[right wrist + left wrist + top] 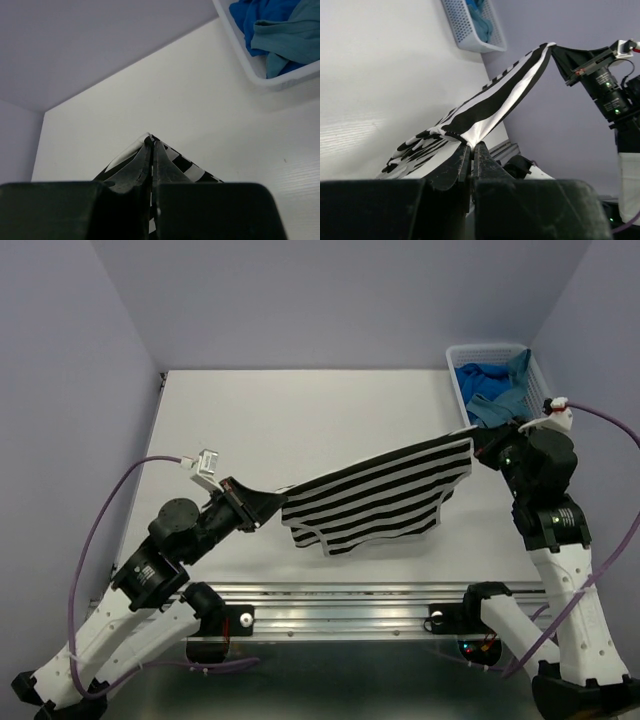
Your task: Fold and stack the tank tops
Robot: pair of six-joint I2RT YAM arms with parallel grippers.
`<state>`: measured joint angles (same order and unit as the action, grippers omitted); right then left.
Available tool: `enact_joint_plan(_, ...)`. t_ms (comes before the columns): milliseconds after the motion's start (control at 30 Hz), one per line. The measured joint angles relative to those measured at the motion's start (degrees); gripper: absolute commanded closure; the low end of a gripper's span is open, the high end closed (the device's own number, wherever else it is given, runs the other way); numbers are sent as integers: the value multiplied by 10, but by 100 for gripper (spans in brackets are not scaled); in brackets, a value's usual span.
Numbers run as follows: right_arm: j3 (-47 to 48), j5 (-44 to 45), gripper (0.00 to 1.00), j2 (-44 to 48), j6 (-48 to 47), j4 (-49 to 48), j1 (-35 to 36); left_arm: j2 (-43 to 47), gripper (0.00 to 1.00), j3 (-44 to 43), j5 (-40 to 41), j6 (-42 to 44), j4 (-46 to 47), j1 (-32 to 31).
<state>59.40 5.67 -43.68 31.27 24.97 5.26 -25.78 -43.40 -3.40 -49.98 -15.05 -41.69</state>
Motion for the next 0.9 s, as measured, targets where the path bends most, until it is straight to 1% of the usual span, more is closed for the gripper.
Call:
enact_joint_plan(67, 0, 9, 99, -18, -2, 6, 0, -18, 100, 12, 13, -6, -2, 0)
enact_joint_plan(200, 0, 21, 99, -109, -4, 0, 0, -73, 100, 31, 58, -19, 7, 0)
enact_joint_plan(300, 0, 26, 99, -198, -8, -18, 0, -150, 100, 38, 90, -19, 30, 11)
enact_joint_plan(367, 6, 28, 99, -264, -11, -35, 0, -199, 100, 38, 91, -13, 52, 31)
enact_joint_plan(400, 12, 27, 99, -287, -13, -37, 0, -235, 100, 37, 86, -8, 69, 54)
enact_joint_plan(467, 47, 21, 99, -364, -16, -52, 0, -308, 100, 36, 49, 7, 107, 120)
enact_joint_plan(500, 65, 14, 99, -398, -16, -61, 0, -334, 100, 36, 36, 12, 123, 142)
enact_joint_plan(567, 106, 0, 99, -453, -19, -71, 1, -416, 100, 23, -5, 29, 161, 202)
enact_joint_plan(633, 150, -13, 99, -510, -25, -83, 3, -485, 100, -3, -36, 46, 178, 238)
enact_joint_plan(800, 214, -20, 99, -595, -40, -106, 3, -627, 100, -99, -96, 98, 198, 279)
enact_joint_plan(900, 217, -18, 99, -610, -48, -109, 2, -670, 100, -123, -121, 122, 203, 283)
